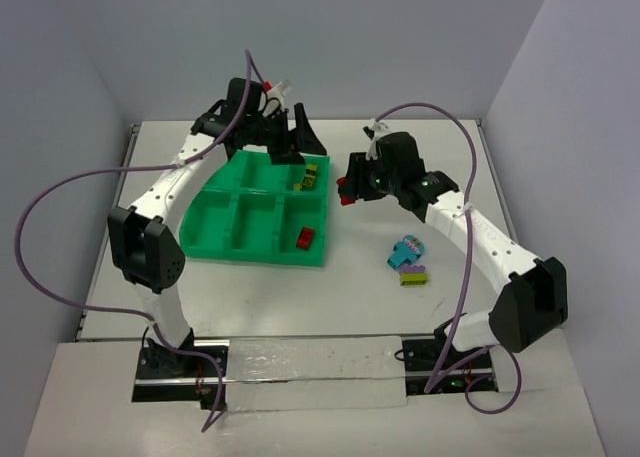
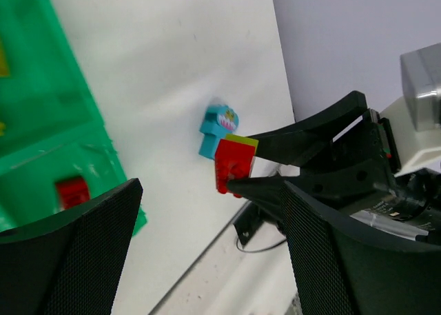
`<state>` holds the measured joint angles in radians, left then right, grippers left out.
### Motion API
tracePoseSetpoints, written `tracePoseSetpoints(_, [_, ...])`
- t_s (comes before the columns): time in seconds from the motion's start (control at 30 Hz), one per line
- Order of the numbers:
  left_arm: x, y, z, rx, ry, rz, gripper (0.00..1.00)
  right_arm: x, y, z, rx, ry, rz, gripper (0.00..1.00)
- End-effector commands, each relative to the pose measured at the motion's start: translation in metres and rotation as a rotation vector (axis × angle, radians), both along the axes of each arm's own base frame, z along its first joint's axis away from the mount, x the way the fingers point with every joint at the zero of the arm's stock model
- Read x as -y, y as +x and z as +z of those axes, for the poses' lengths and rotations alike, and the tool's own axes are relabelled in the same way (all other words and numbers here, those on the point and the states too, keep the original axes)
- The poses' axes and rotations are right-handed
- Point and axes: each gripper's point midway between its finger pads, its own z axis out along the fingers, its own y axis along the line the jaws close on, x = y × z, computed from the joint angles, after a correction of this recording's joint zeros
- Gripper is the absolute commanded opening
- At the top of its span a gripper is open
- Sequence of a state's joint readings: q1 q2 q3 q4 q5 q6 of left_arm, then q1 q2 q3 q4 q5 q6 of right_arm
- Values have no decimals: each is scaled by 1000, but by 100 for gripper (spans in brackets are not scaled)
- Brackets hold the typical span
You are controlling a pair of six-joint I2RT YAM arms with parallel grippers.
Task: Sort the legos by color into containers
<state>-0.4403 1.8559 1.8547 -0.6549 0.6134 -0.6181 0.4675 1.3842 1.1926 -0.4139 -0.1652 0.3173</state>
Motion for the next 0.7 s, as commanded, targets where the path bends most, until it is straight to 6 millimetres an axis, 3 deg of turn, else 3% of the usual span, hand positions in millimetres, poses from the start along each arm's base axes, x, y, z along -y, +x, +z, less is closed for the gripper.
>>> tracePoseSetpoints(0.0, [35, -19, 7, -11, -104, -128, 88, -13, -7, 17, 77, 30, 90, 31])
tracePoseSetpoints(0.2, [52, -35, -9, -81, -124, -196, 89, -12, -5, 24, 102, 27, 76, 31])
tracePoseSetpoints(0.67, [63, -54, -45, -173, -76, -270, 81, -14, -6, 30, 116, 48, 68, 32])
